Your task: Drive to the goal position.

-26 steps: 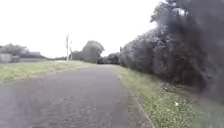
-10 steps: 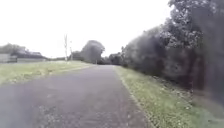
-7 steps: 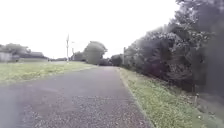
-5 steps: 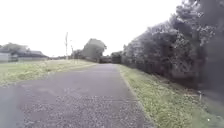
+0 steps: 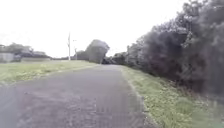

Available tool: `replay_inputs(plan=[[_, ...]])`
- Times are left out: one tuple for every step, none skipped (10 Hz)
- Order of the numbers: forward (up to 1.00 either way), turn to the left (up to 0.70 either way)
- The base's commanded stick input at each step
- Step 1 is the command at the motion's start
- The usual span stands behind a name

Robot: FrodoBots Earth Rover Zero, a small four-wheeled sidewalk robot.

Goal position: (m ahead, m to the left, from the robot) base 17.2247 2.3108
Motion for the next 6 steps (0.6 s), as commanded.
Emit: replay_inputs(plan=[[0.7,0.0],[0.7,0.0],[0.7,0.0],[0.7,0.0],[0.7,0.0],[0.7,0.0]])
